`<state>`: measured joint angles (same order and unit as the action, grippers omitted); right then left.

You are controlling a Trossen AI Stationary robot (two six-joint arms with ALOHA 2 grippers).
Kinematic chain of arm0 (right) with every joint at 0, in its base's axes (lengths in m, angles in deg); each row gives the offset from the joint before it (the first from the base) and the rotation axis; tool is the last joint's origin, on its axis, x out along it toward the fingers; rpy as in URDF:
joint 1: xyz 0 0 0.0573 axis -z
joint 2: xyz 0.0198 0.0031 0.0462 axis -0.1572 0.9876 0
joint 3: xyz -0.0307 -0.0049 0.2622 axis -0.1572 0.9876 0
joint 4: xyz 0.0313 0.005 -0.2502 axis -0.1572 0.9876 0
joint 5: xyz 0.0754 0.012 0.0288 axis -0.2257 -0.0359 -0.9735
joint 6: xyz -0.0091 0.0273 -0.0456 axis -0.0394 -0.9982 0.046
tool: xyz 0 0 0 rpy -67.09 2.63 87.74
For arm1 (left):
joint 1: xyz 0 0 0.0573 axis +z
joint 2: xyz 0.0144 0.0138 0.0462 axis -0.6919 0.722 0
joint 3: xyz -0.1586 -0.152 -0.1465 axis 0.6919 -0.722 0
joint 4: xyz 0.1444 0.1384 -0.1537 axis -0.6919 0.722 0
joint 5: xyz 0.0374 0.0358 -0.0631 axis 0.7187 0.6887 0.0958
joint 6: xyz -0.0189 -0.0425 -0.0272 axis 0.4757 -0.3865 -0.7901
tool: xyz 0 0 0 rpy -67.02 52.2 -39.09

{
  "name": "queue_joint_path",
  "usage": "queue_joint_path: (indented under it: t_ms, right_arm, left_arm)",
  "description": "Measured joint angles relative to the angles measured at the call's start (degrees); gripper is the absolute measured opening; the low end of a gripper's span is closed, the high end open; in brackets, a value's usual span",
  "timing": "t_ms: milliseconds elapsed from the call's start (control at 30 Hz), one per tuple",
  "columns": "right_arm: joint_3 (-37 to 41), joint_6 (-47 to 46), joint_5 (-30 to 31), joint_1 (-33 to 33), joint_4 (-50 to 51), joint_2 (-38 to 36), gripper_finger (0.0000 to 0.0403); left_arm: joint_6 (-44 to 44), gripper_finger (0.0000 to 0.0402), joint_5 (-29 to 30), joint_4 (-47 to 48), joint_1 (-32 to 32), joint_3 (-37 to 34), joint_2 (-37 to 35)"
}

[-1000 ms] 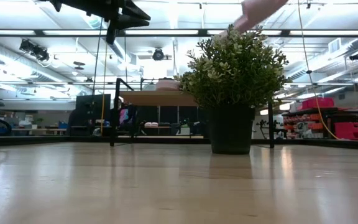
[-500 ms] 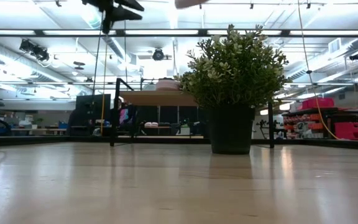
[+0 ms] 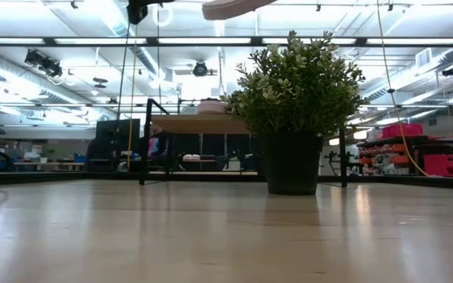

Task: Pick and place slides into the shelf
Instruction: Put the pink slipper on the shelf

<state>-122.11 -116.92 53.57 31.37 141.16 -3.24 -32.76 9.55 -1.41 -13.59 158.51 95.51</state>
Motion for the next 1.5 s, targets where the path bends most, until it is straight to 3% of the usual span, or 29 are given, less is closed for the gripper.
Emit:
queue_joint_path:
  t_ms: [467,767,1133,1267,1500]
  right_arm:
    - [0.0,2.5,-6.6,-2.7,-4.1,4.3,0.0]
    - [0.0,2.7,-6.5,-3.9,-5.1,5.3,0.0]
    - [0.0,4.3,-3.8,-2.3,-5.7,5.0,0.0]
    - [0.0,5.5,-3.0,-1.2,-5.8,4.6,0.0]
    - [0.0,5.6,-4.1,-0.3,-6.8,4.3,0.0]
  left_arm:
    - [0.0,0.021,-0.6,-0.8,-3.8,0.0,5.3]
    - [-0.8,0.0208,-8.4,-5.1,-3.8,0.0,6.5]
    - [1.1,0.0219,-8.3,-4.7,-3.8,0.0,6.5]
    - [2.9,0.022,-4.8,-2.4,-3.7,0.0,6.4]
    - [3.0,0.022,-4.3,-1.3,-1.9,0.0,6.4]
